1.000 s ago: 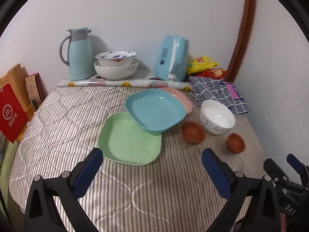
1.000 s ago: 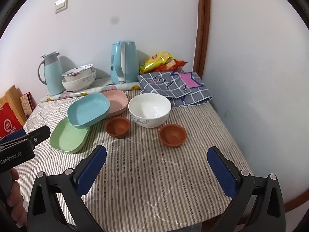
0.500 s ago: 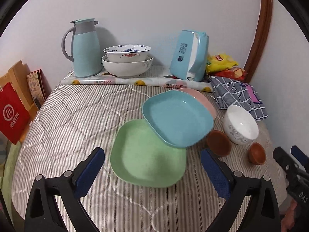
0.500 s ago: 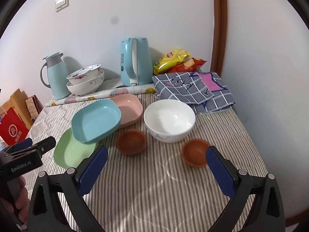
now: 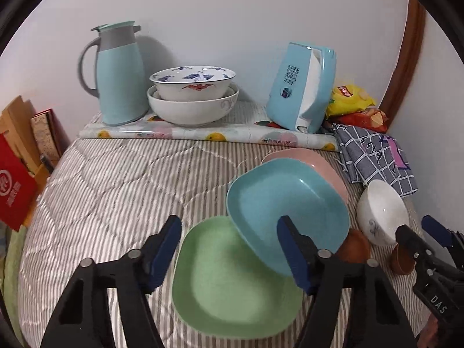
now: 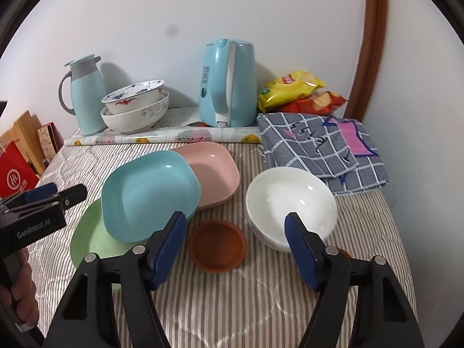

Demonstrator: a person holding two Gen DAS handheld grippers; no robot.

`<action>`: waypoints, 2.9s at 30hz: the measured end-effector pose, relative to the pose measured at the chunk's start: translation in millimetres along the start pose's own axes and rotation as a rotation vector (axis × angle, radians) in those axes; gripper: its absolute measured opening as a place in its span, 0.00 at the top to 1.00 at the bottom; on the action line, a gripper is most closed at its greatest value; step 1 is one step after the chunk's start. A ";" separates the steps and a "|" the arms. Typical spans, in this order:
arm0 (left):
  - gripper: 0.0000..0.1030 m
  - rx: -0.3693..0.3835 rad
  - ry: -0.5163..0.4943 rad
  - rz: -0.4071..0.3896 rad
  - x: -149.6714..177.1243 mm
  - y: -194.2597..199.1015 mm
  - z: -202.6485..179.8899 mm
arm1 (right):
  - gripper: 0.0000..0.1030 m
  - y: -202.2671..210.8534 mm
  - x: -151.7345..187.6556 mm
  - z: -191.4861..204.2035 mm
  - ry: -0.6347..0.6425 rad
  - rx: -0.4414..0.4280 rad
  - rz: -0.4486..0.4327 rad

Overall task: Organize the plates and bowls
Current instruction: 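Move the left gripper to the light-blue plate and grasp its rim, then lift the light-blue plate off the green plate with the left gripper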

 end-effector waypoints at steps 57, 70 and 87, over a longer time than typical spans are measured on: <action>0.88 0.139 0.041 0.124 -10.7 -54.9 27.8 | 0.93 -73.3 -19.2 55.4 0.052 -0.084 0.157; 0.88 0.129 0.079 0.117 1.8 -33.3 54.1 | 0.94 -61.4 -15.5 78.8 0.083 -0.099 0.137; 0.88 0.117 0.105 0.126 11.0 -26.8 70.9 | 0.95 -66.1 -10.7 96.3 0.106 -0.116 0.145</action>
Point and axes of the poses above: each gripper's, at about its wrist camera, not at the fingertips, and y roughly against the way its jaws point, z to its left, x to its underside, the point moved 1 cm from there along -y, roughly the way its jaws point, and after that the axes turned 9 degrees about y, right-handed, at the moved point
